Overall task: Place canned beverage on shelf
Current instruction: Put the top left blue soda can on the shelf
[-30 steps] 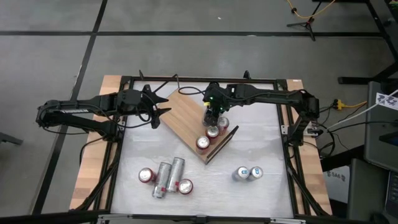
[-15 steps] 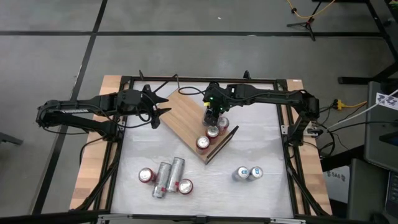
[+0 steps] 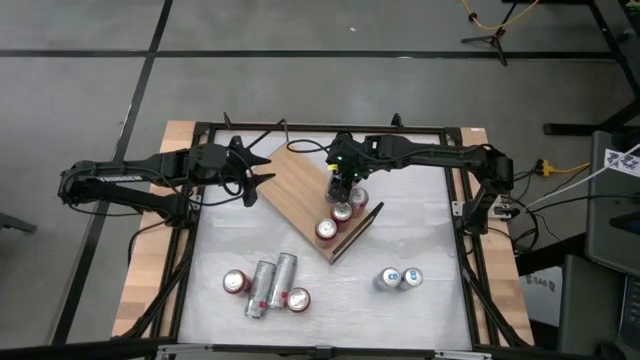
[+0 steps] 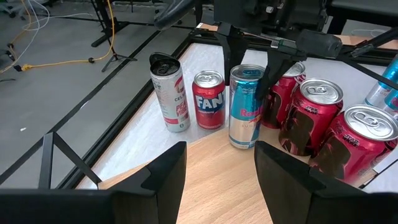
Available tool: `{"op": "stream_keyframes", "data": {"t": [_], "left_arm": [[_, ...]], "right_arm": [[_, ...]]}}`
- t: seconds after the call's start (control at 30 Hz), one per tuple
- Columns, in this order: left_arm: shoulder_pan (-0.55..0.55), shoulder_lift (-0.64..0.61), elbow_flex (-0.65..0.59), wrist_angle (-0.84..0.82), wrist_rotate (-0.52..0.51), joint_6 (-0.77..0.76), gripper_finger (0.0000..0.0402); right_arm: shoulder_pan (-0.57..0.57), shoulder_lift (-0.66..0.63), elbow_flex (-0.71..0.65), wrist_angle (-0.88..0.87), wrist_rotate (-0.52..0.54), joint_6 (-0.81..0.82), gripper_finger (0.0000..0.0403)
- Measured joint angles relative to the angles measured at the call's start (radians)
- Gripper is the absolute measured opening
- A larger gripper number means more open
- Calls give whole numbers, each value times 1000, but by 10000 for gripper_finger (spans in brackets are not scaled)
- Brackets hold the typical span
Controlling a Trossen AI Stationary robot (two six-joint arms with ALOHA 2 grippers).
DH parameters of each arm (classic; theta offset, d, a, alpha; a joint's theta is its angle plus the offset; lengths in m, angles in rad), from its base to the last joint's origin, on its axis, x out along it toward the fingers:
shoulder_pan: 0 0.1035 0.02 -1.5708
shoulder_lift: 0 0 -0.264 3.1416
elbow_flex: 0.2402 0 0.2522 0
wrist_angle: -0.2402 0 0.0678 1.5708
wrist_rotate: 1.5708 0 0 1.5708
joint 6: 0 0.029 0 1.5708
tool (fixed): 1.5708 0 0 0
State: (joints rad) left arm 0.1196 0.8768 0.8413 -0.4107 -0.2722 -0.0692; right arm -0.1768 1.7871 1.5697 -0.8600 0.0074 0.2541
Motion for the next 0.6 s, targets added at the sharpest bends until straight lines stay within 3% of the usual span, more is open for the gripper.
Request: {"op": "stream_keyframes", "data": {"t": [0.27,0.6], "left_arm": [[0,0,0,0,0,0,181],[0,0,0,0,0,0,181]], "right_arm": [[1,4,-4,-8,-3,-1,328],[1,3,-3,-4,-1,-1,344]]}}
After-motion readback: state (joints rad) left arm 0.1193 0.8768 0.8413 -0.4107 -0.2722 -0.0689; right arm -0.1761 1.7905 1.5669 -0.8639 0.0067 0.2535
